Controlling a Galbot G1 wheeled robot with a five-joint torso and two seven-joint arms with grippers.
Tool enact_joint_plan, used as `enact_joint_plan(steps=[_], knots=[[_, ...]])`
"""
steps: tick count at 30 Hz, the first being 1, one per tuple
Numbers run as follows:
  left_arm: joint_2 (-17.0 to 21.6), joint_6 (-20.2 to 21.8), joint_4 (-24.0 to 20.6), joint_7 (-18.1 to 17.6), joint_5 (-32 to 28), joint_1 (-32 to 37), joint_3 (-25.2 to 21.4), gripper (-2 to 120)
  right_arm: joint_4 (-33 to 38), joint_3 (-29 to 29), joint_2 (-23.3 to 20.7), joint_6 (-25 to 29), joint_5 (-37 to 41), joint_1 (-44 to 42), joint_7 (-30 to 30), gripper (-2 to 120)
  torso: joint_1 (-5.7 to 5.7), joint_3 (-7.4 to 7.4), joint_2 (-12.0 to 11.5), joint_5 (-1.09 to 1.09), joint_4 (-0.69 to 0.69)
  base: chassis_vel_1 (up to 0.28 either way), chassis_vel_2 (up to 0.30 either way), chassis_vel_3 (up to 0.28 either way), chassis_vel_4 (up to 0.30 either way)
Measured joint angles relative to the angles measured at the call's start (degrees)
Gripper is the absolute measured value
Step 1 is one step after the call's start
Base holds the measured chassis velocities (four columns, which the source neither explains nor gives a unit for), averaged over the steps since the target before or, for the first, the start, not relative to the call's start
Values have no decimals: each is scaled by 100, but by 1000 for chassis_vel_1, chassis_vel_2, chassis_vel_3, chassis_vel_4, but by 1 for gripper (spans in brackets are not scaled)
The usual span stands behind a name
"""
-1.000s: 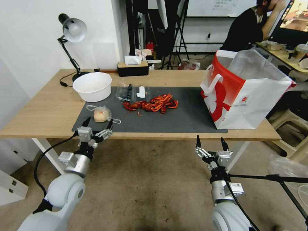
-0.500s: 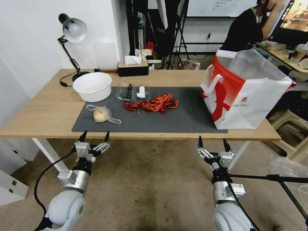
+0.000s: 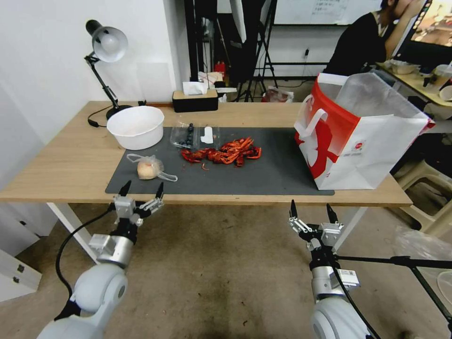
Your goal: Pick up the trash from the table and place it into the takeout bag.
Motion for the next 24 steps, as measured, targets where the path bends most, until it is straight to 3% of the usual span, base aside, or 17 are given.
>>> enact_joint_plan(steps=[8, 10, 17, 24], knots=[[244, 659, 119, -365, -502, -390, 168, 100, -10, -61, -24, 0, -1, 64, -12, 100, 0, 0, 0, 0, 2, 0, 0, 0, 0], [460, 1044, 503, -680, -748, -929, 426, 100, -8, -47, -19, 0, -1, 39, -14, 100, 0, 1, 0, 0, 0, 0, 0, 0, 0], [655, 1413, 874, -806, -977, -1529, 588, 100, 5, -26, -9, 0, -11, 22, -14, 100, 0, 1, 0, 0, 0, 0, 0, 0, 0], [818, 1850, 877, -854, -1366, -1742, 634, 99, 5, -22, 4, 0, -17, 30, -13, 100, 0, 0, 0, 0, 1, 0, 0, 0, 0]])
